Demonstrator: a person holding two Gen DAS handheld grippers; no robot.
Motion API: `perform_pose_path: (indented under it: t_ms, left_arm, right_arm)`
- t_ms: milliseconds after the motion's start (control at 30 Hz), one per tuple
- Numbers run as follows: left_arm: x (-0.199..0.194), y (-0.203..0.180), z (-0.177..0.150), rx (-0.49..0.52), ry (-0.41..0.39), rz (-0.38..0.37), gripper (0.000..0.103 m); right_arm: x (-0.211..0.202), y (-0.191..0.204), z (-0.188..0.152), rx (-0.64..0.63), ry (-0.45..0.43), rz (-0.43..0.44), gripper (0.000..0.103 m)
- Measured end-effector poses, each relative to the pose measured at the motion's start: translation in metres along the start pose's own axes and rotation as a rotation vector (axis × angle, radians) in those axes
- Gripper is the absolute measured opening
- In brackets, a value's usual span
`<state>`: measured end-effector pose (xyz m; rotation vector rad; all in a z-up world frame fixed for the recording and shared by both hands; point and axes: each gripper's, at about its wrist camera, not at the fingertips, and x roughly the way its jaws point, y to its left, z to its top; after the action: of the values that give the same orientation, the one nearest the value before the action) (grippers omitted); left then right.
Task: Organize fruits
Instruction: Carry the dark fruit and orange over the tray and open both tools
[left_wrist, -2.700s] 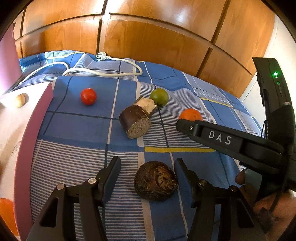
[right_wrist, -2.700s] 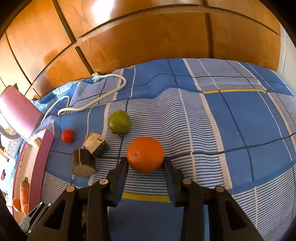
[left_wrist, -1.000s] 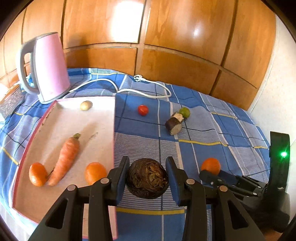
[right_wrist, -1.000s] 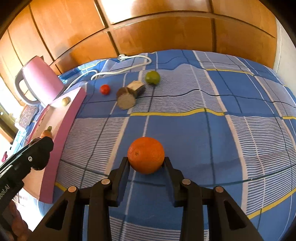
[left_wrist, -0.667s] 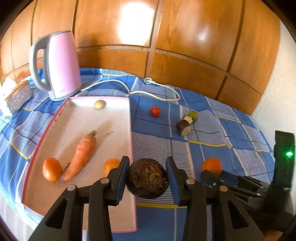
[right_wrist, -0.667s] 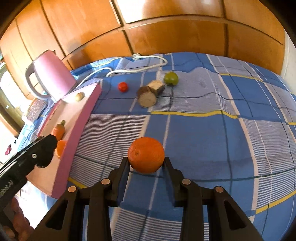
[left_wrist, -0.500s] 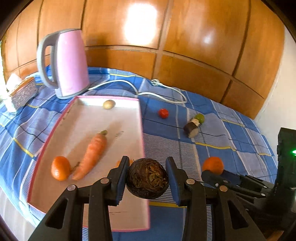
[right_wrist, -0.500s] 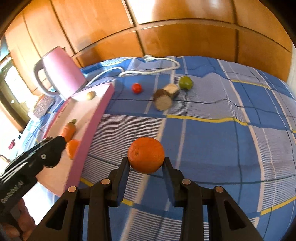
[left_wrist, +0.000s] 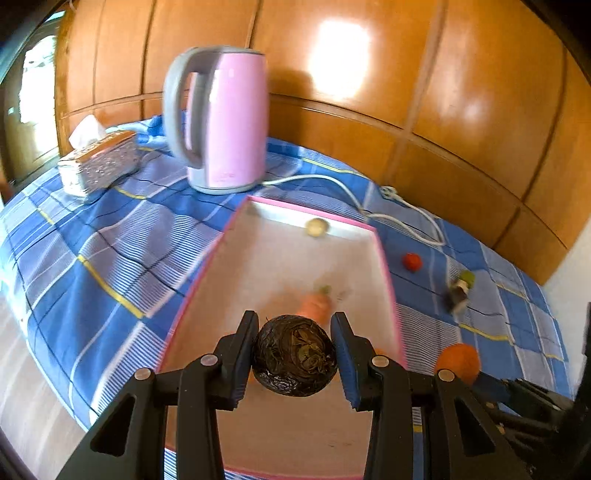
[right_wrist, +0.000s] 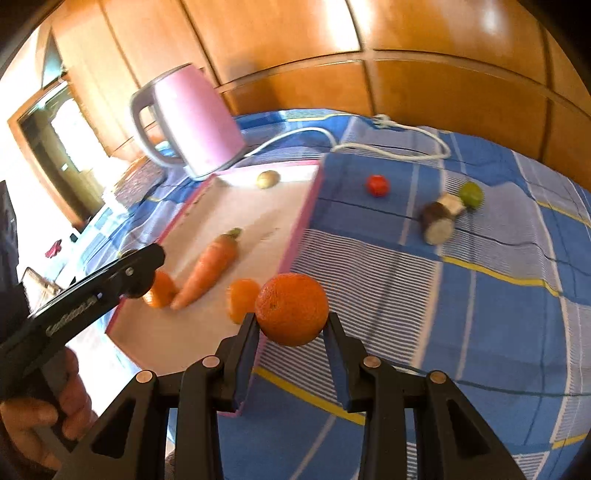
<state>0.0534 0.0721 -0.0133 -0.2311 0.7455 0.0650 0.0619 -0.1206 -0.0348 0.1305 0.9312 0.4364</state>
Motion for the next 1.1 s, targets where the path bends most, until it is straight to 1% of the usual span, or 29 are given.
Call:
perform_pose_path:
  t_ms: [200,300,433,700,833,1100]
  left_arm:
    - [0.009,0.015,0.008,-0.021,-0.001,0.040,0.041]
    - [0.012,0.020,0.011,-0.034,0.002,0.054,0.041]
    - [0.015,0.024,0.012,-0.047,0.008,0.067,0.041]
    - [0.018,0.023,0.008,-0.050,0.026,0.086,0.041]
    - [0.016,0.023,0.007,-0.050,0.018,0.095,0.041]
    - [0.011,0.022,0.004,-0.045,0.017,0.097,0.042]
  right_arm:
    - [0.010,0.027,0.008,-0.062,0.017,0.041,0.036]
    - [0.012,0.039,0.008,-0.090,0.025,0.069,0.036]
    - [0.020,0.050,0.006,-0.106,0.043,0.082,0.036]
    - [0.032,0.058,0.003,-0.136,0.067,0.066,0.036]
    - [0.036,0.060,0.004,-0.141,0.072,0.050,0.038]
    - [0.035,0.060,0.004,-0.132,0.053,0.024,0.040]
